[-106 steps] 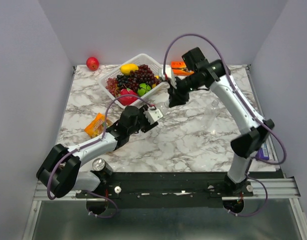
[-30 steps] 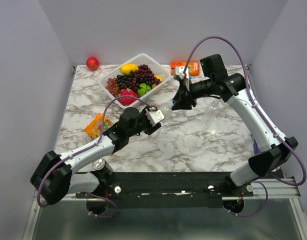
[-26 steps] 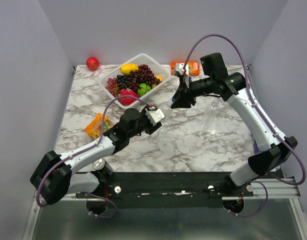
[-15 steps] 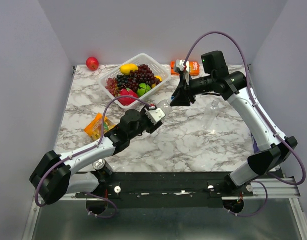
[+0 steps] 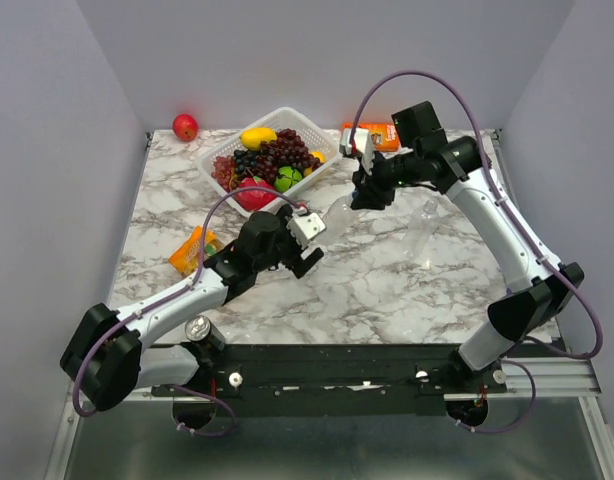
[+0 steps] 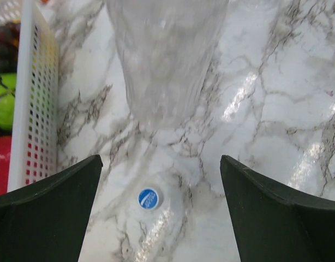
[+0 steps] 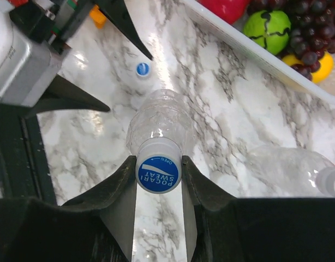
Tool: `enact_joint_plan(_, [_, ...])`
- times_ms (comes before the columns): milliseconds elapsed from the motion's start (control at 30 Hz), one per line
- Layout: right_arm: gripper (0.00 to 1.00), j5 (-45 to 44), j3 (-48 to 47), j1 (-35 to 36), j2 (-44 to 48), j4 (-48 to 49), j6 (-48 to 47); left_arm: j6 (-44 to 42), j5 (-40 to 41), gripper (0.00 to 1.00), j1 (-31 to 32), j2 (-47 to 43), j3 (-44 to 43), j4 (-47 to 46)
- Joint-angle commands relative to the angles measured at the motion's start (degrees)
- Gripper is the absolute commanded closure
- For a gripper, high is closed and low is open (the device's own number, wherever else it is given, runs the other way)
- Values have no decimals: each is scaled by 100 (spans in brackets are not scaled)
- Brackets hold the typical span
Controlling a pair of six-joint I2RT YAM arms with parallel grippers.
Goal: Screw on the bottle caps
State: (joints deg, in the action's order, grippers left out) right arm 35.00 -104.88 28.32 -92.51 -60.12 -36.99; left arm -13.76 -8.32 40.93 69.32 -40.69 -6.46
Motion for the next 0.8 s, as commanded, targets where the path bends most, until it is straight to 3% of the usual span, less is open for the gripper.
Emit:
enact_joint_plan(0, [93, -968, -559, 16, -302, -781, -870, 373, -144, 1, -304, -155, -1, 1092])
enact_joint_plan(300, [94, -1426, -1780, -45, -1260, -1951, -1267, 646, -178, 1, -419, -454, 298, 962])
enact_joint_plan(767, [86, -1374, -2028, -133, -2104, -1749, -950, 611, -241, 1, -428, -428, 298, 989])
